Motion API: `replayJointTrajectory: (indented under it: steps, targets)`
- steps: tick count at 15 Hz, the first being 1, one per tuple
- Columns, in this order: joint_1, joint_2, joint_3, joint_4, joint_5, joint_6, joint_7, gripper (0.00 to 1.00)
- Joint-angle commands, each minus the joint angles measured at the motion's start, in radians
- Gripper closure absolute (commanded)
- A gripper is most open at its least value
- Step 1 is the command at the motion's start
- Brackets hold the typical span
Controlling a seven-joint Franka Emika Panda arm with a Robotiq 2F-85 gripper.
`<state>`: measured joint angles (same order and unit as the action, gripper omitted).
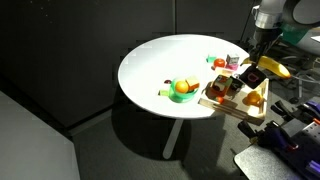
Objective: Pick up the toy banana and the block with the letter d on it and put them in the tray
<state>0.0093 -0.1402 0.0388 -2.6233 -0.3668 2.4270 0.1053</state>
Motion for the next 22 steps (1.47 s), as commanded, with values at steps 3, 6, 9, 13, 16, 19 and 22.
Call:
replayJointTrajectory:
  steps: [3,6,9,13,16,19,22]
  targets:
    - [0.025,-0.003,0.034,-0.017,0.011,-0.001,0.007,0.82]
    - [0.029,0.023,0.039,-0.019,0.007,0.007,0.010,0.82]
    - [0.024,0.057,0.036,-0.017,-0.004,0.015,0.016,0.82]
    - [0.026,0.092,0.034,-0.014,-0.016,0.017,0.037,0.31]
    - [0.028,0.106,0.032,-0.012,-0.018,0.016,0.045,0.09]
    - [0.029,0.110,0.031,-0.010,-0.012,0.011,0.047,0.00]
    - [0.033,0.089,0.031,-0.011,0.030,-0.005,0.043,0.00]
